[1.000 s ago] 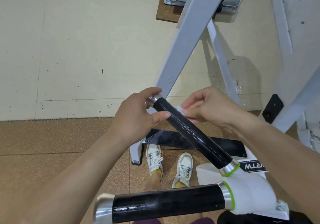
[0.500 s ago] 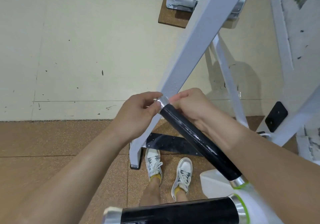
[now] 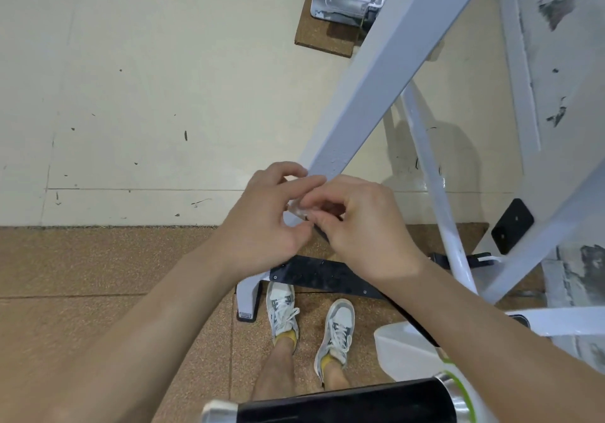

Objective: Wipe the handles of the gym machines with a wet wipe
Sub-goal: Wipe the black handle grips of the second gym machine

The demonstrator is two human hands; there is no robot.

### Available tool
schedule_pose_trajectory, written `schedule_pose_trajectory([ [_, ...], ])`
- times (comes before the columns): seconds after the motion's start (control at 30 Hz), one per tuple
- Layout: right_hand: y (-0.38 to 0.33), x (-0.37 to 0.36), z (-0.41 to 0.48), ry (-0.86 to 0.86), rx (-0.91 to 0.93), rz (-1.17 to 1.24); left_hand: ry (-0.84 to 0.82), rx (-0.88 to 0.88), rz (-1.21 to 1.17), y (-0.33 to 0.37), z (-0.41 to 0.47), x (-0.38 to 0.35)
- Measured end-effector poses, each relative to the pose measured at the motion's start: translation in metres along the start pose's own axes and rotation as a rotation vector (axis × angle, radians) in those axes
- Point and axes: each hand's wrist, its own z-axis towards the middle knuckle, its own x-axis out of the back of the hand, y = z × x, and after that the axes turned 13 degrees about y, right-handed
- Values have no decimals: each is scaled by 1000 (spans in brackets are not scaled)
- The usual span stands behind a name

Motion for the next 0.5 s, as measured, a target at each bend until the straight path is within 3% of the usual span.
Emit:
schedule_pose_trajectory([
  [0.1,-2,2,-2,-84,116,-108,178,-18,2,-8,-14,-1],
  [0.17,-4,3,-4,-103,93,-100,272,-59,39,-10,-18,-5],
  [0.27,-4,19,-3,-40,-317,114,410,-116,38,-11,-21,-11],
  [0.33,0,30,-5,-3,-478,176,459,-143,39,-16,-26,-16],
  [0.4,4,38,-9,-7,-518,152,470,-63,-8,-26,-31,-20],
  [0.5,4,45,-18,-58,-575,172,491,229,-181,-34,-36,-21],
])
